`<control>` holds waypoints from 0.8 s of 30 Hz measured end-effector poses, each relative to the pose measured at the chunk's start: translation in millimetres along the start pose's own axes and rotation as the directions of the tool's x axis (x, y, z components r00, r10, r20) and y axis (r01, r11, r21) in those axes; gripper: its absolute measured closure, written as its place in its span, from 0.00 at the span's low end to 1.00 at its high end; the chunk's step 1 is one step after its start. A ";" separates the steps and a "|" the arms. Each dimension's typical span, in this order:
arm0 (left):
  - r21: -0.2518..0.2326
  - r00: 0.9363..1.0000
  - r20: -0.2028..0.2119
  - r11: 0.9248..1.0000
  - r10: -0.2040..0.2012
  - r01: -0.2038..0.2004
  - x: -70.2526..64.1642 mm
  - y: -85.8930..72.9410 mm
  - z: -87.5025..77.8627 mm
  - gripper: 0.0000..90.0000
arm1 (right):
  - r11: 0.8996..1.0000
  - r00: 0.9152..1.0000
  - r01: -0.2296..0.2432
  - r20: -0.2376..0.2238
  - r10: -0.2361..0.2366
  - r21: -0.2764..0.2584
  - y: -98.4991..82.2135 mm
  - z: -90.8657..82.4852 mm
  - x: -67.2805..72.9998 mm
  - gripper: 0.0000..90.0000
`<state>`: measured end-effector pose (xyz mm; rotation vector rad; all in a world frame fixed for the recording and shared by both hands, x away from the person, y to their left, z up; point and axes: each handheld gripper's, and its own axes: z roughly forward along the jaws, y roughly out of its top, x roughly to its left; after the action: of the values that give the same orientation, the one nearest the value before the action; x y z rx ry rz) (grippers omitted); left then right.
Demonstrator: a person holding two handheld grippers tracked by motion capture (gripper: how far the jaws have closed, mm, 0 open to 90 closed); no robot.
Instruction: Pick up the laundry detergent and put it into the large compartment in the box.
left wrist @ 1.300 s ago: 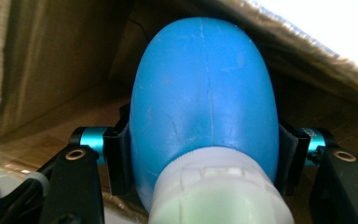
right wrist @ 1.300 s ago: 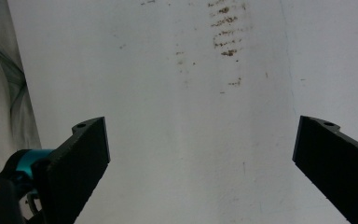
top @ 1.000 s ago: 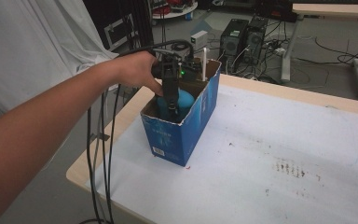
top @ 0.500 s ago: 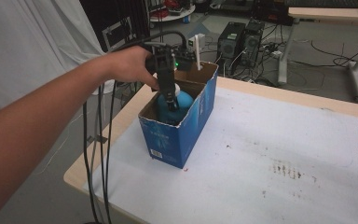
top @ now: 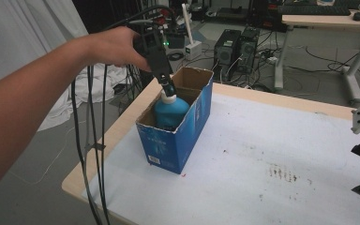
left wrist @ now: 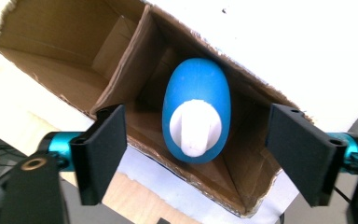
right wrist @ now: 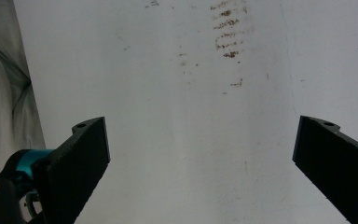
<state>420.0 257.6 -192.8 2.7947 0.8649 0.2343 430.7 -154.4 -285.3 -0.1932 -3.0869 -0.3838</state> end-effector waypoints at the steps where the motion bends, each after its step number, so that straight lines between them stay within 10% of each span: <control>1: -0.004 1.000 0.000 1.000 0.000 0.000 -1.5 2.1 -2.0 0.23 | 1.000 1.000 -0.007 0.002 0.007 -0.005 -0.4 -0.5 0.9 0.03; 15: -0.059 0.993 0.062 0.994 0.097 -0.093 -31.0 44.6 -17.1 0.23 | 1.000 1.000 -0.011 0.014 0.012 -0.025 -5.7 -7.3 2.3 0.03; 24: -0.105 0.987 0.050 0.983 0.156 -0.150 -48.8 72.6 -9.2 0.02 | 0.999 1.000 -0.014 0.024 0.015 -0.042 -9.4 -12.5 4.3 0.03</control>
<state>417.4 172.5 -170.8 2.7601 0.6084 0.2138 425.4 -165.9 -275.2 -0.2225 -3.1018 -0.4494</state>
